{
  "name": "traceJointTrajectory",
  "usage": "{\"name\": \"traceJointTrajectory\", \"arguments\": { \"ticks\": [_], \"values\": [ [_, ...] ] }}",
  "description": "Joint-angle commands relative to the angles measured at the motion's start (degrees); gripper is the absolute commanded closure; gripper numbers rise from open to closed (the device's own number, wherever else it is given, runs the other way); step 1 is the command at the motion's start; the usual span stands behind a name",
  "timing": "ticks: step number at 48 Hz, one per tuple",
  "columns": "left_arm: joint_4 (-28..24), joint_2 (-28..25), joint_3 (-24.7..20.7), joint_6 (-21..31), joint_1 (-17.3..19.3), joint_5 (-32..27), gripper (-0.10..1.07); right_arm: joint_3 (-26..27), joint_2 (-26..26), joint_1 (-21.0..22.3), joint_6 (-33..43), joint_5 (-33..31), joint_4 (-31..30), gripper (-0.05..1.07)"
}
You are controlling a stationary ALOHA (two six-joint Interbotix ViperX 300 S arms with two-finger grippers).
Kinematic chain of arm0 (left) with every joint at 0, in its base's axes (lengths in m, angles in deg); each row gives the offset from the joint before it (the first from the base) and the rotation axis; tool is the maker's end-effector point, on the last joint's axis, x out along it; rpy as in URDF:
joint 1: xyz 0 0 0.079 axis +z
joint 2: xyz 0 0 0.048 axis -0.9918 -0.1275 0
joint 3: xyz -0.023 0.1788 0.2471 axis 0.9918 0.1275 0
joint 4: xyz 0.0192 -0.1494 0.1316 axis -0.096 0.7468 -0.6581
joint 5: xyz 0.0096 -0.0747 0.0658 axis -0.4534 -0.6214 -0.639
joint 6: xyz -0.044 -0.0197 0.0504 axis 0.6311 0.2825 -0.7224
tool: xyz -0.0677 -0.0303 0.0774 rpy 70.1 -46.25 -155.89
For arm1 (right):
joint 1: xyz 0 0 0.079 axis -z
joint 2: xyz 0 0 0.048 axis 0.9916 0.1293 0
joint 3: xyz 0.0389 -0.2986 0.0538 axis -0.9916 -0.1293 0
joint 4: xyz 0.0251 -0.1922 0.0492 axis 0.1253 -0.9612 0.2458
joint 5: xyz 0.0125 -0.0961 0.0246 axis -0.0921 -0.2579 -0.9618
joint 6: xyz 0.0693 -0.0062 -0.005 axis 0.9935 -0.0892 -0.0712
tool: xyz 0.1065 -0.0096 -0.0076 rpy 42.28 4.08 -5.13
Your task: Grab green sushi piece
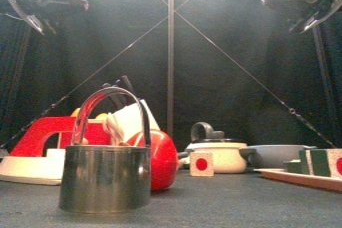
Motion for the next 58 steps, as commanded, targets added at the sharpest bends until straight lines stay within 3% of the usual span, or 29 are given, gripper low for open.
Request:
{"name": "traceJointTrajectory", "arguments": {
  "ticks": [1,7,22,27,34,47,58],
  "values": [
    [0.09,-0.88,-0.26,-0.09,-0.53,4.04,1.05,0.62,1.14,0.7,0.44,0.35,0.0,1.06],
    [-0.88,-0.97,-0.09,-0.09,-1.14,5.19,0.98,1.14,2.72,0.97,3.43,0.44,2.64,1.0],
    [-1.23,-2.11,-0.26,-0.09,-2.11,5.27,0.97,6.24,9.58,2.81,18.28,-2.11,14.15,0.95],
    [-1.23,-3.34,-0.7,-0.09,-2.11,5.54,0.97,8.17,12.48,3.52,23.2,-7.65,16.96,0.95],
    [-1.32,-4.04,-0.97,-0.09,-2.11,5.54,0.97,9.49,15.03,4.92,26.1,-16.08,16.08,0.95],
    [-1.14,-4.04,-0.62,0.0,-2.11,5.54,0.98,10.63,16.17,7.21,34.54,-29.27,19.42,0.94],
    [-0.88,-3.96,-0.44,0.09,-2.11,5.19,0.98,12.13,18.46,7.82,47.72,-42.36,13.36,0.94]
  ]
}}
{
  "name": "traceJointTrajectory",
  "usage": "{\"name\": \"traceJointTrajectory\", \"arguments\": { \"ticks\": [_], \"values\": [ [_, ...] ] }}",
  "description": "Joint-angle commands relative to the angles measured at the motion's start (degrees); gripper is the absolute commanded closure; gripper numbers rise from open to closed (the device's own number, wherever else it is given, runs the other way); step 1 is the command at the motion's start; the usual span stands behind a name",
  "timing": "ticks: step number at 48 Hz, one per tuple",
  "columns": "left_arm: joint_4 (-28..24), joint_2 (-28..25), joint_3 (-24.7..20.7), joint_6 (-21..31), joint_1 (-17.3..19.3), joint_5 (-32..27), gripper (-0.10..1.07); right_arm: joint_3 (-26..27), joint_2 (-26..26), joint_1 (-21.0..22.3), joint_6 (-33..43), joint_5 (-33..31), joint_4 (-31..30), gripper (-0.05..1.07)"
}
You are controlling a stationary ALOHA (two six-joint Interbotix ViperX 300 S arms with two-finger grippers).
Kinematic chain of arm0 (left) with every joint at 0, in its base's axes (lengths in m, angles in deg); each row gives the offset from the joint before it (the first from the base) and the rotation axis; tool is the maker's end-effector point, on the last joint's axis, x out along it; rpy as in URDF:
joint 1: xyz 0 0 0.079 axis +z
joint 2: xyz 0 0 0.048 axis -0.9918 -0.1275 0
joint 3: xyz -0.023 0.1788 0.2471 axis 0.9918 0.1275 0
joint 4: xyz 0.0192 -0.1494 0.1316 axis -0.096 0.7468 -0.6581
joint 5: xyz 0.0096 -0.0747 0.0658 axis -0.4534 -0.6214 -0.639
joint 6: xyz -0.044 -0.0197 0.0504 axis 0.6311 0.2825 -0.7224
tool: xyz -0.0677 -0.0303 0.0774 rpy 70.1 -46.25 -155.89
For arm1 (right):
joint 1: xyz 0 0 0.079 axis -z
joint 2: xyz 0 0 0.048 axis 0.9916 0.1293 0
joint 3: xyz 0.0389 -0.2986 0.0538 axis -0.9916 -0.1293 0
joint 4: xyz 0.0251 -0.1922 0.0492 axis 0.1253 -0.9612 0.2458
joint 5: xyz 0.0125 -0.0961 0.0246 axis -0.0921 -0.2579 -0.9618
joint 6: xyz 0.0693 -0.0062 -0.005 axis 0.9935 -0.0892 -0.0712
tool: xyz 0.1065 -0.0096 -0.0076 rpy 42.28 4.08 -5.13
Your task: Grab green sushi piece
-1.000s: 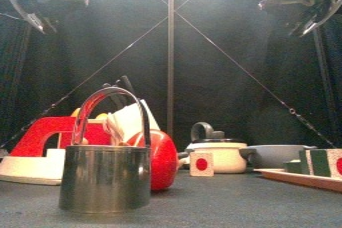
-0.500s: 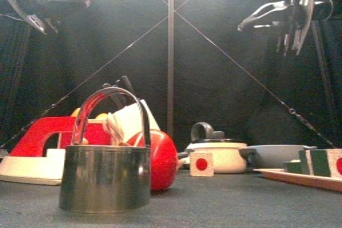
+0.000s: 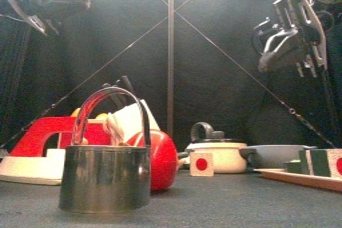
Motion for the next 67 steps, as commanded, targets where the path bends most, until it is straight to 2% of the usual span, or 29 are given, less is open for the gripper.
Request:
{"name": "traceJointTrajectory", "arguments": {
  "ticks": [1,10,15,30,39,43,50,67],
  "values": [
    [0.35,-0.35,-1.14,0.09,-0.09,0.09,0.98,2.55,0.7,0.44,5.54,-5.98,-4.31,0.94],
    [1.58,-0.35,-0.88,0.09,-0.09,0.09,0.97,5.98,2.29,-0.35,18.72,-18.19,-14.68,0.94],
    [1.67,-0.35,-0.79,0.09,-0.09,0.09,0.97,7.12,3.08,-3.08,26.54,-23.82,-20.74,0.94],
    [1.67,-0.35,-0.62,0.09,-0.09,0.09,0.97,4.75,5.62,-12.66,49.13,-24.43,-31.9,0.94],
    [1.67,-0.35,-0.53,0.09,-0.09,0.09,0.97,4.83,10.72,-17.05,61.08,-24.43,-38.67,0.91],
    [1.67,-0.26,-0.44,0.09,-0.09,0.09,0.98,5.45,12.92,-18.28,64.51,-24.35,-40.52,0.86],
    [1.67,-0.35,-0.44,0.09,-0.09,0.09,0.97,6.5,16.08,-19.25,67.24,-24.7,-42.54,0.69],
    [1.67,-0.35,-0.26,0.09,-0.09,0.18,0.97,9.05,23.47,-18.9,67.76,-25.4,-42.36,0.24]
  ]
}}
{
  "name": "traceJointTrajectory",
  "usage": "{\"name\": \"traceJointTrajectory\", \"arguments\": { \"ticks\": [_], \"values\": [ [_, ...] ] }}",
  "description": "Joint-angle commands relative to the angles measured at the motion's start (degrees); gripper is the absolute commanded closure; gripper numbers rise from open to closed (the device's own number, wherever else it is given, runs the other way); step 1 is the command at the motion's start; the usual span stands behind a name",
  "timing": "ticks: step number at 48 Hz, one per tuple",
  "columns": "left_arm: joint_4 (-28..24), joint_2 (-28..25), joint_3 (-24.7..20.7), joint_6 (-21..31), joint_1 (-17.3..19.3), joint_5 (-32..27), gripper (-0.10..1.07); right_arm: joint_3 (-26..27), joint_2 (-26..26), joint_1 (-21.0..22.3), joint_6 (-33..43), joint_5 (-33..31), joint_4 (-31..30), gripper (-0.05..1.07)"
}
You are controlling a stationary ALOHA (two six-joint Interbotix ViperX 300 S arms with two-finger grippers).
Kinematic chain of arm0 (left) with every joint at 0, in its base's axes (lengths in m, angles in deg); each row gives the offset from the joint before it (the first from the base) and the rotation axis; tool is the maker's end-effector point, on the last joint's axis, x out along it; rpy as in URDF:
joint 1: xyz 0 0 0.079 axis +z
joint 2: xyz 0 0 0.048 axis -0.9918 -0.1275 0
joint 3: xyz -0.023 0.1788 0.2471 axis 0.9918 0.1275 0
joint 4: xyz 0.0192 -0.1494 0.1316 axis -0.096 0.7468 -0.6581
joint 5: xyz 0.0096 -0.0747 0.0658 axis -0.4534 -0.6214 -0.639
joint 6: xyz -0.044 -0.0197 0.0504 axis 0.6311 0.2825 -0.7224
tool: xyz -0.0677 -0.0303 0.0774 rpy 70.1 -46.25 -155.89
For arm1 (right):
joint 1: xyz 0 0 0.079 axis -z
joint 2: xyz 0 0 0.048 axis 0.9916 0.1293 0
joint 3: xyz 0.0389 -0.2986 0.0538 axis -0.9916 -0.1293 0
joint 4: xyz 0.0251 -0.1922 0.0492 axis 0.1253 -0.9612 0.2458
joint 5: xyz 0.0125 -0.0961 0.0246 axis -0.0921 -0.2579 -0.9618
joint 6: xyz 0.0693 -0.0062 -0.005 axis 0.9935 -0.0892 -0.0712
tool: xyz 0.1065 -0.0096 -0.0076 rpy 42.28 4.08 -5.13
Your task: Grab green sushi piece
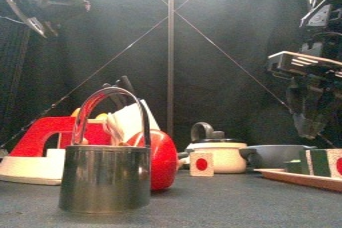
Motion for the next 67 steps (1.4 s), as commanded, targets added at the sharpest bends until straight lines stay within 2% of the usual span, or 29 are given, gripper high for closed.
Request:
{"name": "traceJointTrajectory", "arguments": {
  "ticks": [1,5,10,21,45,57,67],
  "values": [
    [0.09,-0.26,-0.79,0.0,-0.09,0.26,0.97,2.02,1.14,0.18,0.0,-0.62,-0.26,0.21],
    [0.09,-0.26,-0.7,0.0,-0.09,0.26,0.98,2.9,2.99,0.18,0.0,-1.41,-0.44,0.14],
    [0.09,-0.26,-0.7,0.0,-0.09,0.26,0.97,3.52,4.66,0.26,0.09,-1.23,-0.44,0.11],
    [0.09,-0.26,-0.62,-0.09,-0.09,0.26,0.97,3.87,7.29,1.05,-0.18,-0.79,-0.88,0.11],
    [0.09,-0.26,-0.44,-0.09,-0.09,0.09,0.98,3.78,10.55,4.13,-0.53,4.04,-1.49,0.11],
    [0.09,-0.26,-0.35,-0.09,-0.09,0.0,0.97,3.6,11.43,4.57,-0.79,4.31,-1.49,0.12],
    [0.09,-0.26,-0.35,-0.09,-0.09,0.09,0.97,3.52,11.51,4.39,-0.88,4.31,-1.41,0.21]
  ]
}}
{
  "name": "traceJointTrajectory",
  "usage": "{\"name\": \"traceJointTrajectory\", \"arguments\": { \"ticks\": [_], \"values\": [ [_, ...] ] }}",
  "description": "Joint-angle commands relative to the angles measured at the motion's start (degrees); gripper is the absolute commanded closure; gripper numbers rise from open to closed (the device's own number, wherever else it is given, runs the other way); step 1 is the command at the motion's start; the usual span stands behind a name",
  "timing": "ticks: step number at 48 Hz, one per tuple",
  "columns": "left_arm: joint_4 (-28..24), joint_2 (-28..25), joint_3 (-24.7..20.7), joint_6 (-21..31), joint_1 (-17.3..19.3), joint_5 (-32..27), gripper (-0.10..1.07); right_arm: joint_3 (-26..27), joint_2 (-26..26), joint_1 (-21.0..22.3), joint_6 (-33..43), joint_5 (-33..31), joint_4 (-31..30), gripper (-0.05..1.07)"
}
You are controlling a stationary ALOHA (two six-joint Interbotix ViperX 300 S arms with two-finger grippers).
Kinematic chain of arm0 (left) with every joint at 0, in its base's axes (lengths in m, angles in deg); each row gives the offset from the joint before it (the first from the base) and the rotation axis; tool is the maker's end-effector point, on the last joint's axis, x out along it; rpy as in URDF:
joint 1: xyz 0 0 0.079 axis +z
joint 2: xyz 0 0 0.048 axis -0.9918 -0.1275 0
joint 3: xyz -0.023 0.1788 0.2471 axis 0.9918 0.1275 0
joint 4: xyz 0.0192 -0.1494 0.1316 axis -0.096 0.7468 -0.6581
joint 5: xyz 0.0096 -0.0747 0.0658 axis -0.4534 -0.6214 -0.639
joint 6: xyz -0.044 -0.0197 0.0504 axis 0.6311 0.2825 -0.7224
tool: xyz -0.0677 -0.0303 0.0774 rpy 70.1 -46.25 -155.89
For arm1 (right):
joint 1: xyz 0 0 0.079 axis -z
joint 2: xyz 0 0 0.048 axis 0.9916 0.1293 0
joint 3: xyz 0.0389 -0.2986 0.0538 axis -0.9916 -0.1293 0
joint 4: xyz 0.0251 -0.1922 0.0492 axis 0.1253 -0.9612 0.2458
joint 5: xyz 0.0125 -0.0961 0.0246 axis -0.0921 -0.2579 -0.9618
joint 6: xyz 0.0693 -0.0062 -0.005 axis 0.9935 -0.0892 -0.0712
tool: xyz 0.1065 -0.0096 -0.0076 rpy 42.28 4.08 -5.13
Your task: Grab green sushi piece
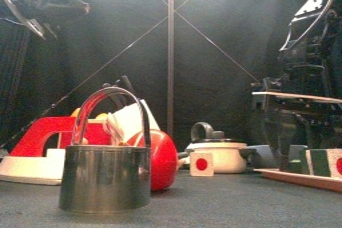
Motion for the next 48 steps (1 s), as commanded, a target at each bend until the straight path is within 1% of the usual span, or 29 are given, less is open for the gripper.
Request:
{"name": "traceJointTrajectory", "arguments": {
  "ticks": [1,7,12,23,48],
  "values": [
    [0.09,-0.26,-0.7,-0.09,-0.09,0.26,0.97,0.53,-0.88,0.09,0.09,0.09,-0.18,0.22],
    [0.09,-0.26,-0.7,-0.09,-0.09,0.26,0.98,0.62,-0.88,-0.09,0.0,0.09,-0.09,0.32],
    [0.09,-0.18,-0.7,-0.09,-0.09,0.18,0.97,0.88,-1.41,-0.09,-0.18,-0.18,-0.18,0.35],
    [0.09,-0.26,-0.62,-0.09,-0.09,0.26,0.97,2.46,-4.13,-0.88,-0.79,-2.2,-0.35,0.36],
    [0.09,-0.26,-0.44,0.0,-0.09,0.26,0.97,2.81,-4.48,-1.32,-2.37,-2.55,-0.44,0.36]
  ]
}}
